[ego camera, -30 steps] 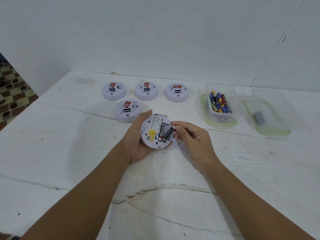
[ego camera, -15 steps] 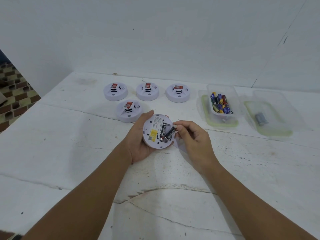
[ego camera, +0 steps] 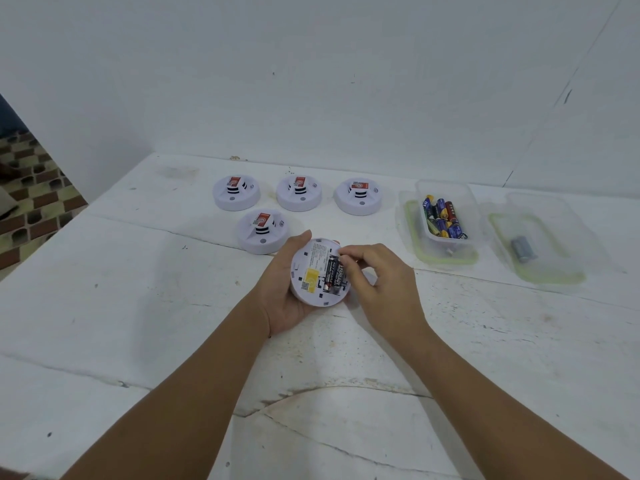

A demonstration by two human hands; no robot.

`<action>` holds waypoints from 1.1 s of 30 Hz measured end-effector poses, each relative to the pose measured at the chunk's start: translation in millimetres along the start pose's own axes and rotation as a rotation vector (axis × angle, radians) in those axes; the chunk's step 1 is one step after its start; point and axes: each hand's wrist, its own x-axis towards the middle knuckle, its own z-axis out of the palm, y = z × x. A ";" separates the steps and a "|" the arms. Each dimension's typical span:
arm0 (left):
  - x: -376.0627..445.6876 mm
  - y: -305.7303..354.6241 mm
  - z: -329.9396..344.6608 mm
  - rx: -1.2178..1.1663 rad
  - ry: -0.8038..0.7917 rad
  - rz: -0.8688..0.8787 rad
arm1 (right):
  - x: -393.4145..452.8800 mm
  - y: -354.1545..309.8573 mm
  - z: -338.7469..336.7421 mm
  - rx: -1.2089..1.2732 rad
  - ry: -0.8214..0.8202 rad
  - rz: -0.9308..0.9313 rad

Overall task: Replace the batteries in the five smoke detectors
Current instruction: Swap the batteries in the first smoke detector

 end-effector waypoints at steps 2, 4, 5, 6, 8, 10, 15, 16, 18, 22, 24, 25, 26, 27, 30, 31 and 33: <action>-0.1 -0.1 0.0 -0.008 -0.007 0.004 | -2.8 1.5 2.7 -0.009 0.026 -0.002; -0.3 -0.1 0.0 -0.009 -0.004 -0.001 | -6.6 3.4 6.7 -0.022 0.056 -0.007; -0.6 -0.2 -0.1 -0.006 0.001 -0.003 | -8.2 4.4 8.2 -0.009 0.075 0.007; -0.6 -0.2 -0.4 0.001 0.007 -0.001 | -8.7 5.2 9.2 0.007 0.087 0.021; -0.5 0.3 -1.0 0.009 0.017 0.001 | -9.2 6.1 11.0 0.008 0.079 0.026; -0.5 0.7 -0.9 0.005 0.020 -0.007 | -9.8 6.7 13.4 0.000 0.052 0.020; -0.7 1.0 -0.1 -0.007 0.024 -0.018 | -14.1 9.5 19.0 -0.016 0.060 -0.001; -0.9 0.9 0.2 -0.013 0.027 -0.021 | -15.1 9.7 19.4 -0.042 0.056 -0.025; -1.1 1.1 0.5 -0.019 0.035 -0.019 | -16.6 10.0 19.9 -0.092 0.041 -0.072; -2.3 1.3 2.1 -0.011 0.042 -0.007 | -14.9 10.6 19.6 -0.084 0.035 -0.071; -3.2 1.4 3.2 -0.014 0.038 0.001 | -14.4 9.8 17.8 -0.073 0.019 -0.042; -4.0 1.4 4.1 -0.020 0.037 0.003 | -14.0 8.9 16.8 -0.062 -0.001 -0.023; -4.9 1.3 5.1 -0.027 0.038 0.005 | -13.8 7.8 15.0 -0.049 -0.023 -0.009; -5.7 1.4 5.9 -0.028 0.037 0.007 | -13.2 6.8 13.8 -0.039 -0.045 -0.002; -6.5 1.6 6.0 -0.001 0.040 0.017 | -9.7 4.4 11.4 -0.042 -0.080 -0.003; -6.2 1.5 5.8 0.003 0.044 0.017 | -8.5 4.1 10.0 -0.050 -0.087 -0.009; -5.5 1.3 5.2 0.013 0.049 0.015 | -6.3 4.3 5.8 -0.082 -0.111 -0.040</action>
